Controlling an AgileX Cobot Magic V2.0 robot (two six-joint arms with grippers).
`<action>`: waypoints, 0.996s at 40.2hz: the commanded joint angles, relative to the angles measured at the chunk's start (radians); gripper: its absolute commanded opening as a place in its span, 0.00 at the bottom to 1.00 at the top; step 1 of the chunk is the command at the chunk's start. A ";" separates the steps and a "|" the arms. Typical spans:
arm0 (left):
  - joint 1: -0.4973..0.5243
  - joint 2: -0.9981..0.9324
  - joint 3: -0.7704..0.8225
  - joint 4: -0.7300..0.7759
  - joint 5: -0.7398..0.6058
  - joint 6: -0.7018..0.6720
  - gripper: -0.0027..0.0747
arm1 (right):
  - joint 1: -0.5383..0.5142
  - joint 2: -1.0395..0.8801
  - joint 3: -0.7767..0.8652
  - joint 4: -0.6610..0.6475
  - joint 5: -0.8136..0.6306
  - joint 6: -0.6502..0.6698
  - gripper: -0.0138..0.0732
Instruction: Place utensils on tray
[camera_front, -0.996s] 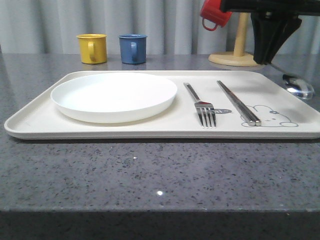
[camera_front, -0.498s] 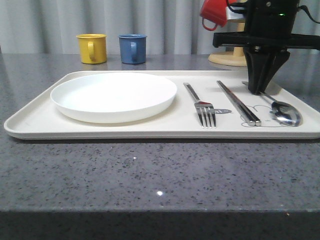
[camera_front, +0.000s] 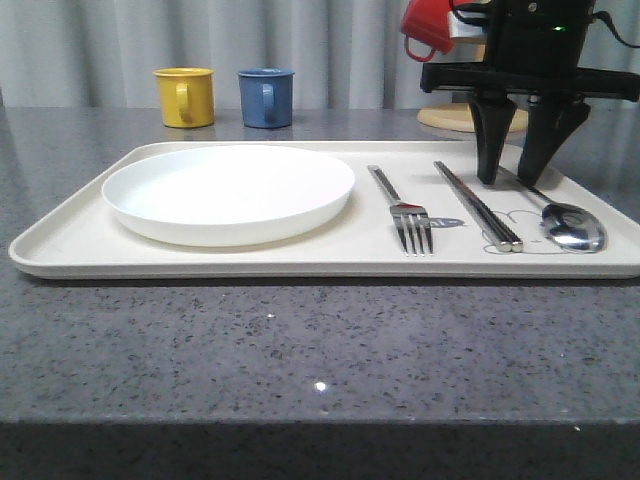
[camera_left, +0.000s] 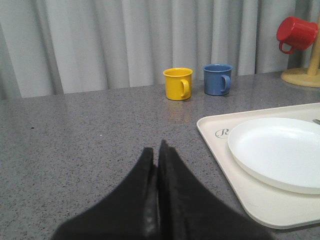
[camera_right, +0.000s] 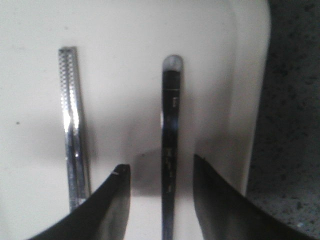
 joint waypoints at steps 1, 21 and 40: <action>0.000 0.013 -0.028 -0.011 -0.085 -0.008 0.01 | -0.002 -0.105 -0.037 -0.045 0.101 0.000 0.60; 0.000 0.013 -0.028 -0.011 -0.085 -0.008 0.01 | -0.001 -0.447 -0.027 -0.058 0.081 -0.104 0.10; 0.000 0.013 -0.028 -0.011 -0.085 -0.008 0.01 | -0.001 -1.070 0.787 -0.099 -0.572 -0.181 0.08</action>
